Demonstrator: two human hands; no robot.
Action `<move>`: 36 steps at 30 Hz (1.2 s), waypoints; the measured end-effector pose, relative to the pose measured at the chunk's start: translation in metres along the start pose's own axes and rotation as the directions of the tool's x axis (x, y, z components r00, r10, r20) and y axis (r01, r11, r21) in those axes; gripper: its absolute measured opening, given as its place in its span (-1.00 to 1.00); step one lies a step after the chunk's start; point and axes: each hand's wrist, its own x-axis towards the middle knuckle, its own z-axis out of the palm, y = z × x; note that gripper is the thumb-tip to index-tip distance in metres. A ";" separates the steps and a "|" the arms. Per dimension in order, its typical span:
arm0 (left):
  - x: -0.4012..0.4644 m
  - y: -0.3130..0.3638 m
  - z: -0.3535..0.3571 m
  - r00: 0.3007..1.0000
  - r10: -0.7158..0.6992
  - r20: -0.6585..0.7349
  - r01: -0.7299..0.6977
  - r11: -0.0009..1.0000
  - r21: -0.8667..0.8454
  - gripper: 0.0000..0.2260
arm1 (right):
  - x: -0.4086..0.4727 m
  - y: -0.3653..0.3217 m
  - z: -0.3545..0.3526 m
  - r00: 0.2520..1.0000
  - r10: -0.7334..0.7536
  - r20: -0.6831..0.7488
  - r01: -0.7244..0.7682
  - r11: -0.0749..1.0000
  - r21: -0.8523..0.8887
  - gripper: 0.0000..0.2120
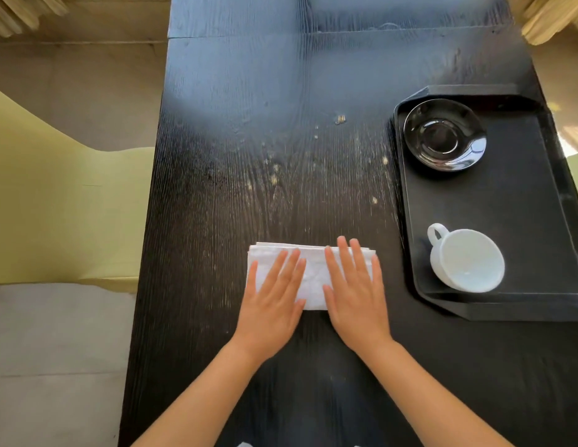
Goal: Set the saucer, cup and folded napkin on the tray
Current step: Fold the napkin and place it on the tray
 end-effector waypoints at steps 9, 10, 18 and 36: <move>0.028 -0.019 0.014 0.989 0.025 0.148 -0.041 0.994 0.106 -0.44 | 0.015 0.012 0.026 0.989 -0.046 0.143 0.056 0.996 -0.066 -0.45; 0.026 -0.024 0.012 0.988 -0.005 0.154 -0.016 0.991 0.131 -0.43 | 0.014 0.016 0.024 0.989 -0.044 0.142 0.054 0.997 -0.064 -0.44; 0.011 -0.043 -0.008 0.942 -0.242 0.232 0.206 0.964 0.167 -0.41 | 0.006 0.029 0.017 0.972 0.204 0.119 -0.200 0.979 -0.047 -0.37; 0.019 -0.005 -0.041 0.637 -0.739 0.219 0.730 0.487 -0.479 -0.71 | -0.002 0.000 -0.017 0.707 0.689 0.161 -0.644 0.533 0.549 -0.61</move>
